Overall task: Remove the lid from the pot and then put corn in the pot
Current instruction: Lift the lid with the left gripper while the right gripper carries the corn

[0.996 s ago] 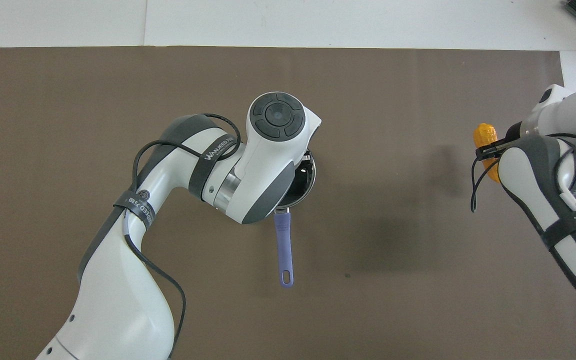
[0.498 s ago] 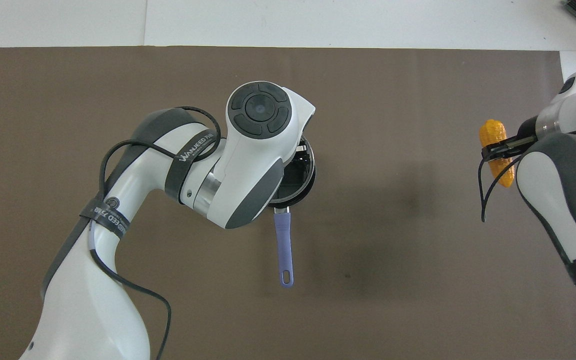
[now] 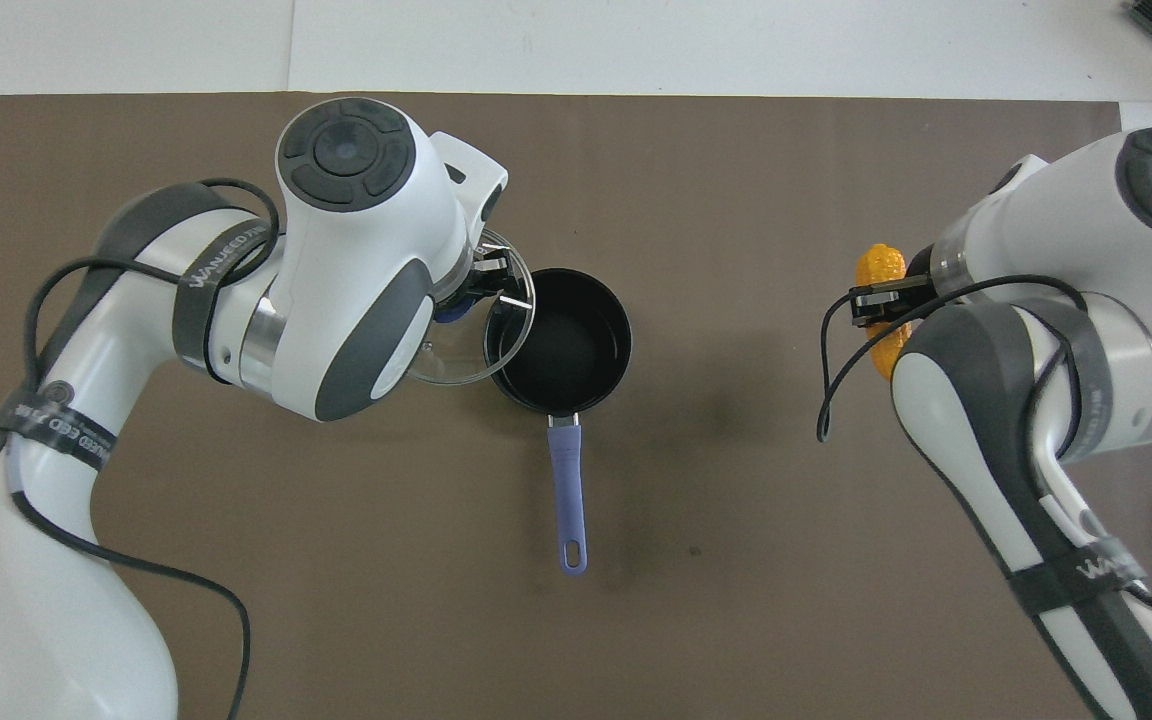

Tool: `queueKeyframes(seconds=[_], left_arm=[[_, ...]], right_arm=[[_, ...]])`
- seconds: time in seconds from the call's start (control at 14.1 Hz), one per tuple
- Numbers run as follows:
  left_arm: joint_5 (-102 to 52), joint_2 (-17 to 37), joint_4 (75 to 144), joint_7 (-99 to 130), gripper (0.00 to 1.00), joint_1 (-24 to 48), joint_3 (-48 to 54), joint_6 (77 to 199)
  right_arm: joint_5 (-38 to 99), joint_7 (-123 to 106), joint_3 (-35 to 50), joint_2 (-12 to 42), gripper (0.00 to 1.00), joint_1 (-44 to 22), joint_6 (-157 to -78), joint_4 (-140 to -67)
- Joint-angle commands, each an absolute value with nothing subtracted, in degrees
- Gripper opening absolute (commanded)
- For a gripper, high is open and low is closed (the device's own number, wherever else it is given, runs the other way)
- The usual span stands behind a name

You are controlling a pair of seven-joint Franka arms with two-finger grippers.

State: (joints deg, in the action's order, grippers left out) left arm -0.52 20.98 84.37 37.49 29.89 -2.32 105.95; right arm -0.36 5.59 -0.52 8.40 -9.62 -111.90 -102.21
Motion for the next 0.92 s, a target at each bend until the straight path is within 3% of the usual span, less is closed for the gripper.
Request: queueKeyframes(seconds=[0.0, 0.21, 0.85], left_arm=[[-0.53, 17.32, 89.9, 32.89, 0.0, 26.64, -2.02, 106.61], [-0.44, 15.92, 94.02, 28.93, 0.0, 22.25, -1.93, 110.02], [-0.53, 6.34, 115.38, 8.03, 0.0, 9.86, -1.93, 123.92]], right_arm=[[-0.7, 15.08, -0.53, 8.26, 0.0, -14.92, -112.14, -102.48], [-0.62, 25.02, -0.44, 9.49, 0.0, -21.08, -112.24, -100.47], [0.18, 52.61, -0.35, 29.15, 0.0, -31.02, -111.62, -77.99]])
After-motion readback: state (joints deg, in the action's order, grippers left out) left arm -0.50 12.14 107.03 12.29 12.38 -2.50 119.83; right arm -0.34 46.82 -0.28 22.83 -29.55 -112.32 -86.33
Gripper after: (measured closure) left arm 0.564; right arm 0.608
